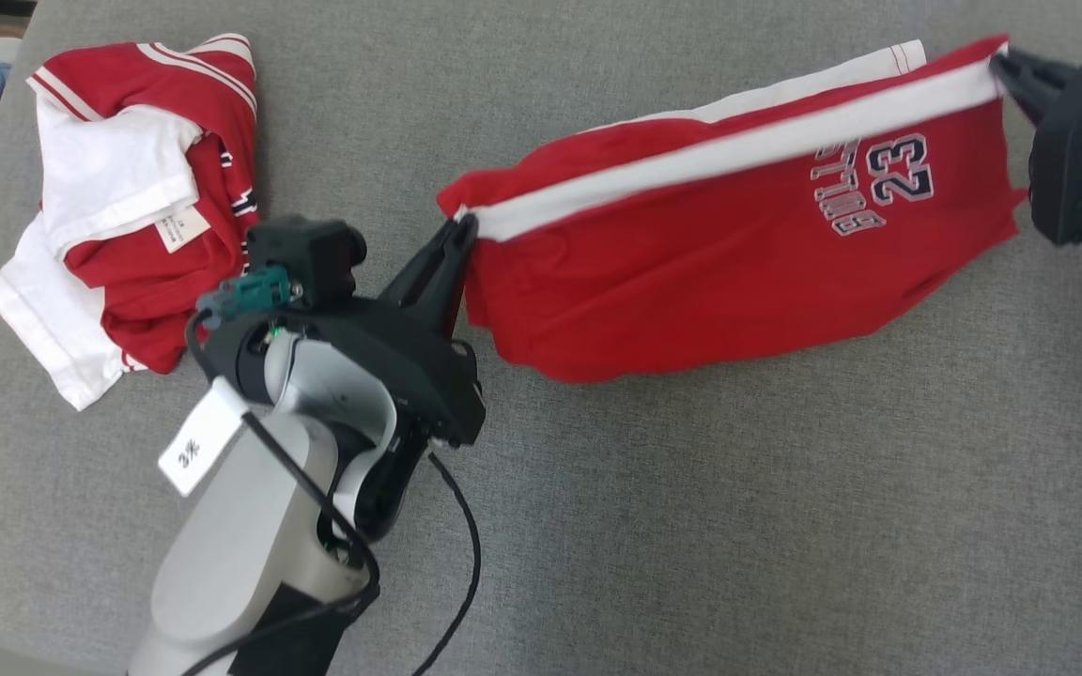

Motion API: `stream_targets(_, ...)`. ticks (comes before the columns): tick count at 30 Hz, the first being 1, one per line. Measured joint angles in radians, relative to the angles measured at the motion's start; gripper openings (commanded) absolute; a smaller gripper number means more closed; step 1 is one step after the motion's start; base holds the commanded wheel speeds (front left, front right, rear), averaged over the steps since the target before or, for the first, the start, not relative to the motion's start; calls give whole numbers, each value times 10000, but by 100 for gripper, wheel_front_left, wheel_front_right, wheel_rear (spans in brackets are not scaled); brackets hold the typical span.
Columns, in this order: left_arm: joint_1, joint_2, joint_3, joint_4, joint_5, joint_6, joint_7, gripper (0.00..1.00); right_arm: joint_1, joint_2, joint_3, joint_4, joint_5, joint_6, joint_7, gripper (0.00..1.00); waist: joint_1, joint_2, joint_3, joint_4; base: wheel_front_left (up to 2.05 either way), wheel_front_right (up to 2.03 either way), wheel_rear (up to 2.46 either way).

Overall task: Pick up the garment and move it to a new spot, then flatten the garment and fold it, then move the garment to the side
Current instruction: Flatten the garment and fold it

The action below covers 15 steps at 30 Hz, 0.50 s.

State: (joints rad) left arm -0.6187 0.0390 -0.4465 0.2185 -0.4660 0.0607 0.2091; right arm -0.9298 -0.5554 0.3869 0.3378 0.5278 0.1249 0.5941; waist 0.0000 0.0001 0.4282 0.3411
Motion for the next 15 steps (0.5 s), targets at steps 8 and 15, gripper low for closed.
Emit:
stream_targets(8, -839, -61, -132, 650, -8, -82, 0, 0, -580, 203, -27, 604, -4, 0, -320, 0, 0, 0, 173, -2, 0, 0, 0)
stream_targets(15, -1299, -102, -184, 1392, -29, -42, -236, 100, -836, 499, 77, 1344, -19, 0, -867, 100, 1, 1, 396, 71, 0, 0, 0)
